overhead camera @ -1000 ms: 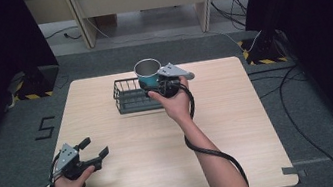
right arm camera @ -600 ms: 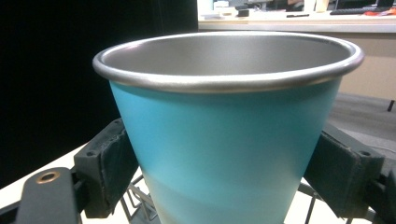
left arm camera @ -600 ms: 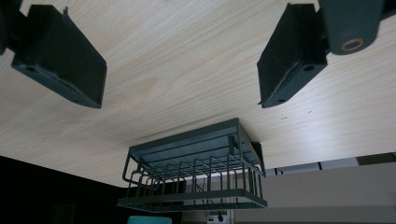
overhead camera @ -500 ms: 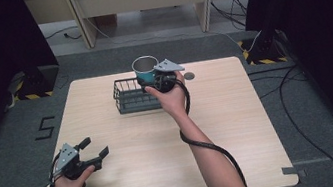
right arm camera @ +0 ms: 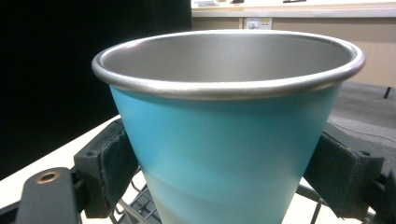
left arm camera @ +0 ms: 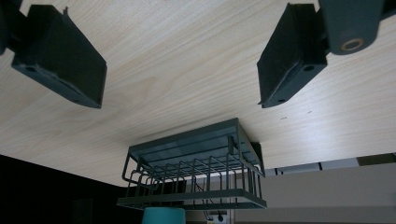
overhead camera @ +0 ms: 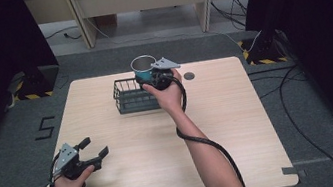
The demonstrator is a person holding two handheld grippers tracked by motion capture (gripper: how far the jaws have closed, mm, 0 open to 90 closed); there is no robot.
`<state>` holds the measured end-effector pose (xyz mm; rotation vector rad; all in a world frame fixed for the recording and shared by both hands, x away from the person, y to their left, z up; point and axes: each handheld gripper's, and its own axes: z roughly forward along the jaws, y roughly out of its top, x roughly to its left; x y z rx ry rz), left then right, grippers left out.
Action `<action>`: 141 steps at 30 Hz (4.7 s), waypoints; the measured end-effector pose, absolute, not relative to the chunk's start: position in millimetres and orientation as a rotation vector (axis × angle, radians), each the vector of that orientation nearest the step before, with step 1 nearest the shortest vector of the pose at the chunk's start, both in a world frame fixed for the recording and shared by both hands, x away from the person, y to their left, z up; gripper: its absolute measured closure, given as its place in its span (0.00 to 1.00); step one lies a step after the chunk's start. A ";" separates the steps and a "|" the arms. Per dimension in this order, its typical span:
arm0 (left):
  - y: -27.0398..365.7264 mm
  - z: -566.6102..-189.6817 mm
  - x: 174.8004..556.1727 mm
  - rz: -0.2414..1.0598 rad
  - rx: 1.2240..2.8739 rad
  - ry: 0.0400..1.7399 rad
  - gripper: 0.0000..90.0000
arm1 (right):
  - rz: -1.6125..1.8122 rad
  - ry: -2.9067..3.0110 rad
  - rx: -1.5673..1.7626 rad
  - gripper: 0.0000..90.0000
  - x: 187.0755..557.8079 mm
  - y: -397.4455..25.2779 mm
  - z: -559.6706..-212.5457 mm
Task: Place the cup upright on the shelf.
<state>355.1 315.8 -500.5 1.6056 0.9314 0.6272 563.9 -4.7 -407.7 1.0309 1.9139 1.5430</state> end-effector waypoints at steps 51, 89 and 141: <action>316.3 -500.4 355.2 0.621 1.604 0.930 0.17 | 1.410 1.985 1.135 0.19 585.5 18.9 -437.0; 315.4 -501.1 356.0 0.614 1.606 0.932 0.17 | 1.380 2.016 1.151 0.17 583.6 20.9 -447.3; 313.7 -501.6 356.4 0.617 1.617 0.927 0.17 | 1.394 1.997 1.157 0.17 543.8 -0.4 -438.9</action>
